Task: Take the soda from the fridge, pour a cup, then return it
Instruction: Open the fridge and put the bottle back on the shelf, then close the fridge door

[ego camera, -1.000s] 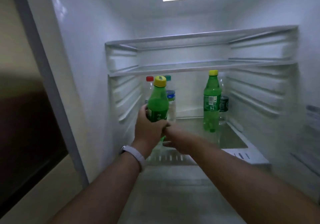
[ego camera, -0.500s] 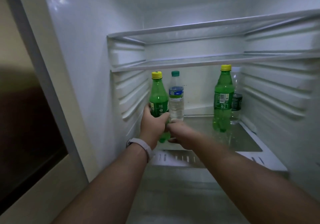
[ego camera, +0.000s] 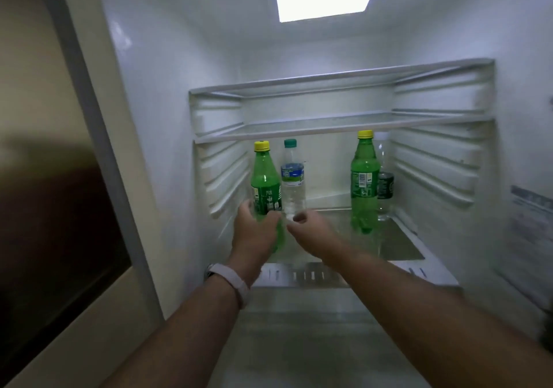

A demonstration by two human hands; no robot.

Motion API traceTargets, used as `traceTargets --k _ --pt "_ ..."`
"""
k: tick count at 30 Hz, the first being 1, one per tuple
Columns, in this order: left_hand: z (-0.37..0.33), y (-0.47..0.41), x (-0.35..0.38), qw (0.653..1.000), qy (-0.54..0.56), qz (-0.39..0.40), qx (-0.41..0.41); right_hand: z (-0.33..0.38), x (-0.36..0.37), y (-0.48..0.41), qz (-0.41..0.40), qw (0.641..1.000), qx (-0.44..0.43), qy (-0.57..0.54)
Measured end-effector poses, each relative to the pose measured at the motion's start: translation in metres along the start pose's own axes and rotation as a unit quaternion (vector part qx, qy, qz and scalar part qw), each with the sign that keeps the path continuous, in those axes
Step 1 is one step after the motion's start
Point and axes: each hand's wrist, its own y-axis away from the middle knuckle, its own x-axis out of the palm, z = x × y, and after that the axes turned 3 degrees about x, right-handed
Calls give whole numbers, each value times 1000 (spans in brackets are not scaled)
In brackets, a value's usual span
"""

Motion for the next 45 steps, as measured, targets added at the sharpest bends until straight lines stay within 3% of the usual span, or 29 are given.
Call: traceTargets --k 4,8,11,15,20,25,33,40,45 --pt "-8 25 -20 992 -111 36 51 10 -10 35 -50 991 -51 116" --pt "-12 58 -45 959 -252 75 103 17 -15 78 -39 971 -57 227" --pt "-9 90 -62 936 -322 103 94 13 -14 116 -35 938 -88 333" --pt "-1 131 -82 913 -377 129 92 2 -9 169 -39 924 -96 369" --pt "13 183 -94 909 -364 179 98 -16 -6 233 -25 917 -54 394" --pt "25 238 -106 861 -423 211 188 -32 -6 294 -33 904 -48 425" --pt "20 292 -124 860 -379 250 232 -51 -19 386 -59 886 -80 454" --pt "12 346 -125 853 -363 305 219 -60 -40 466 -64 920 -59 382" --pt "-4 401 -114 849 -365 309 224 -63 -61 531 -75 919 -30 386"
